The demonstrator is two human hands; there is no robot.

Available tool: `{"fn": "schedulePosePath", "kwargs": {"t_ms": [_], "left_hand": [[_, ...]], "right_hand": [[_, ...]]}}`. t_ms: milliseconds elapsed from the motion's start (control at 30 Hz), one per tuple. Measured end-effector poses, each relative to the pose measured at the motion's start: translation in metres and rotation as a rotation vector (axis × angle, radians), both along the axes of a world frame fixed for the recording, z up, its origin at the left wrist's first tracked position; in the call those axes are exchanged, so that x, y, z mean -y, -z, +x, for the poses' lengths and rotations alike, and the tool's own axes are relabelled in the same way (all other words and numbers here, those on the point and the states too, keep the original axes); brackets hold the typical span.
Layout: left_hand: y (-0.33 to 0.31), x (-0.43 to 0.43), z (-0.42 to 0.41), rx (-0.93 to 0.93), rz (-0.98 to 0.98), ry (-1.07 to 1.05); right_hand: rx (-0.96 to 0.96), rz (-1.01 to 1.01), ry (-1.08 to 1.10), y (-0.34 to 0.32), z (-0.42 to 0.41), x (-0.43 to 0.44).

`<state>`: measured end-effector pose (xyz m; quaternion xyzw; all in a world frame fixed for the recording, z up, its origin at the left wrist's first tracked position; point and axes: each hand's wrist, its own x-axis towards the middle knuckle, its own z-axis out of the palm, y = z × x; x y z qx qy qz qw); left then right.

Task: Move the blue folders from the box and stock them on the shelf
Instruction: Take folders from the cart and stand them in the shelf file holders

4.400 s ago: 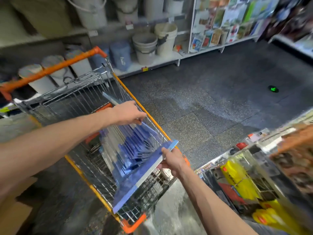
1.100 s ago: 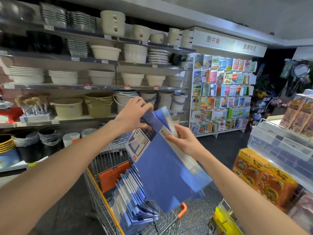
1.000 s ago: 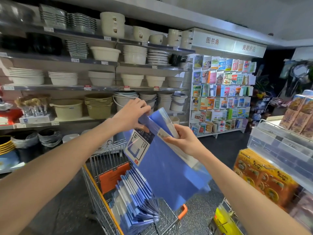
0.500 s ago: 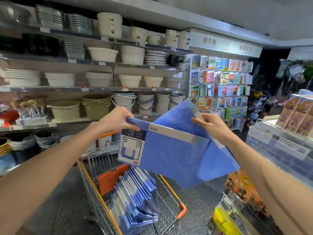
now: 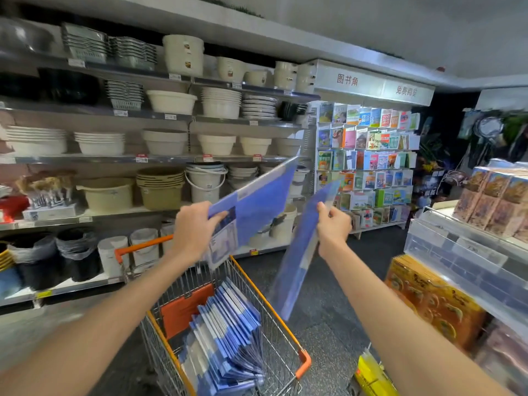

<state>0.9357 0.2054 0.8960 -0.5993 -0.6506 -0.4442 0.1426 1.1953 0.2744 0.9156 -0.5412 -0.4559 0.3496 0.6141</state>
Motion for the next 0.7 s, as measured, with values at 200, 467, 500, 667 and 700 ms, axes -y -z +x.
{"fn": "schedulePosePath", "kwargs": {"t_ms": [200, 467, 500, 667, 700], "left_hand": [[0.024, 0.01, 0.064, 0.07, 0.05, 0.198], [0.056, 0.018, 0.093, 0.066, 0.042, 0.427], [0.059, 0.019, 0.097, 0.076, 0.047, 0.438], [0.07, 0.021, 0.111, 0.113, 0.057, 0.515], [0.071, 0.02, 0.112, 0.122, 0.054, 0.524]], "right_hand": [[-0.558, -0.102, -0.151, -0.013, -0.033, 0.013], [-0.546, -0.077, -0.123, -0.012, -0.032, 0.012], [-0.527, -0.071, -0.119, -0.012, -0.033, 0.014], [-0.418, 0.005, -0.104, -0.016, -0.031, 0.016], [-0.391, 0.023, -0.111, -0.018, -0.03, 0.016]]}}
